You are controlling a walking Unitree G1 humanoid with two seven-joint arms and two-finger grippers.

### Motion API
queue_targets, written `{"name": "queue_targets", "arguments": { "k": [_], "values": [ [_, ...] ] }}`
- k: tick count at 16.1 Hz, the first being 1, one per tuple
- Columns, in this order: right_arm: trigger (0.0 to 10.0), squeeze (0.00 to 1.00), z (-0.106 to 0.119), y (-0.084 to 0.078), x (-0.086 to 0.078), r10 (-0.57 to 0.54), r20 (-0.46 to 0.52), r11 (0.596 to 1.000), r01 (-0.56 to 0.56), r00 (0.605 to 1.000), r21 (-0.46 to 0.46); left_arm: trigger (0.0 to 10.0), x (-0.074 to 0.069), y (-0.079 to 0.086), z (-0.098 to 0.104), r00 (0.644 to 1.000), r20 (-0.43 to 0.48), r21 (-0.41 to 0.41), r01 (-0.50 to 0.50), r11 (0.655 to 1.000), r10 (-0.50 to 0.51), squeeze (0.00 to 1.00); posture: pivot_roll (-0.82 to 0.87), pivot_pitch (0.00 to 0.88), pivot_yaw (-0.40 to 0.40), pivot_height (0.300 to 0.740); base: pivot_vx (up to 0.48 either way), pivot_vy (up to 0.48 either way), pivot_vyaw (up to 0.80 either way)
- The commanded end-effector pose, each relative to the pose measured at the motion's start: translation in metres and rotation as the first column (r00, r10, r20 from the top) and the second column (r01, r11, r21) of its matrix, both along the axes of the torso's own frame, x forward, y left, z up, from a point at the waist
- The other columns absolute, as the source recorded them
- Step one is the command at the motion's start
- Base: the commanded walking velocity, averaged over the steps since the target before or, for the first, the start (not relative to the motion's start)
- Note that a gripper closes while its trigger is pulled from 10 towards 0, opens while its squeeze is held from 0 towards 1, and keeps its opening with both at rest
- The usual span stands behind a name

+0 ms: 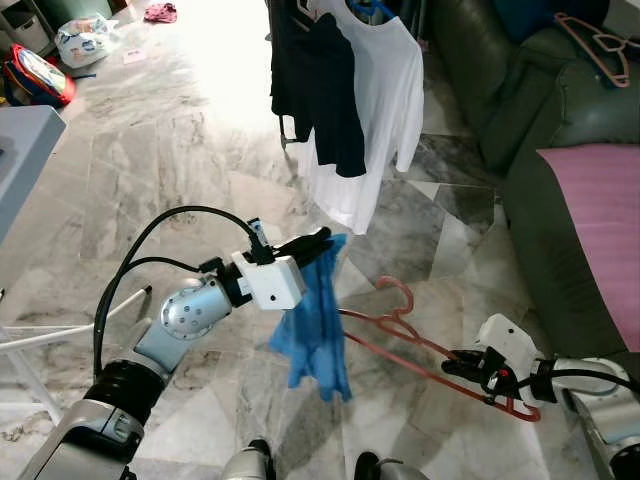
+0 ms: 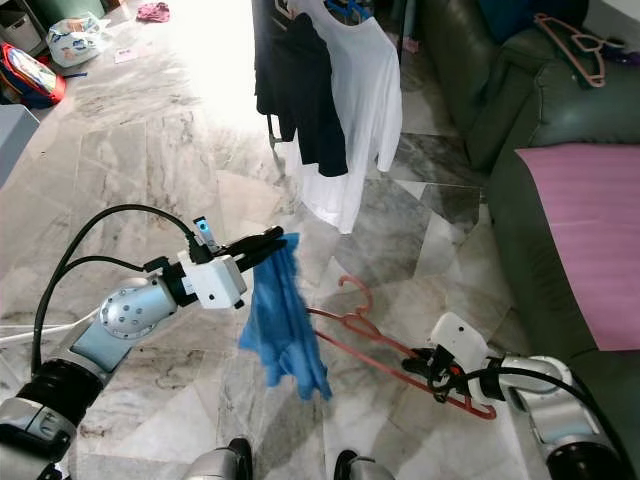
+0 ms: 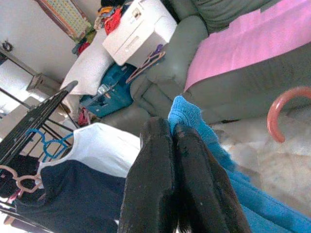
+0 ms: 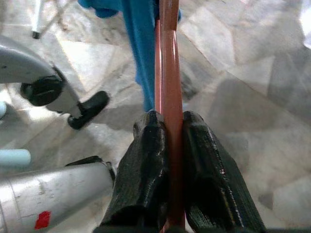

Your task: Hang hanger

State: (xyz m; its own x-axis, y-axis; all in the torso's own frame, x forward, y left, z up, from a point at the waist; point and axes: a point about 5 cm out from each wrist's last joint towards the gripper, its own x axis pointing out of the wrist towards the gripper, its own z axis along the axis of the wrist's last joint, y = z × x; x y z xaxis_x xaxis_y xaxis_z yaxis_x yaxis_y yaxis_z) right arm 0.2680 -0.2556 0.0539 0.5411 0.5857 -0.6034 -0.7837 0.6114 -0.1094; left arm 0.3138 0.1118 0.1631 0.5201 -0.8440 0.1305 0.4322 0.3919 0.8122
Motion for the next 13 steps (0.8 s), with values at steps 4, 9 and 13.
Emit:
{"name": "queue_targets", "arguments": {
  "k": [4,9,13],
  "values": [
    [10.0,0.00,-0.007,-0.016,0.021,-0.405,0.098,0.914,0.404,0.909,0.028,10.0,-0.015,-0.016,-0.002,0.997,-0.020,-0.039,0.077,0.996,-0.078,0.00,0.08,0.244,0.045,0.740,0.000,0.000,0.00],
    [10.0,0.00,0.044,-0.002,0.059,-0.593,0.258,0.785,0.478,0.762,0.394,10.0,-0.022,-0.017,-0.040,0.987,-0.157,-0.015,0.025,1.000,-0.027,0.00,0.07,0.247,0.044,0.740,0.000,0.000,0.00],
    [10.0,0.00,0.122,0.045,0.085,-0.644,0.271,0.602,0.255,0.715,0.757,10.0,-0.022,-0.020,-0.063,0.971,-0.238,0.002,-0.026,1.000,0.026,0.00,0.05,0.237,0.033,0.740,0.000,0.000,0.00]
  ]
}}
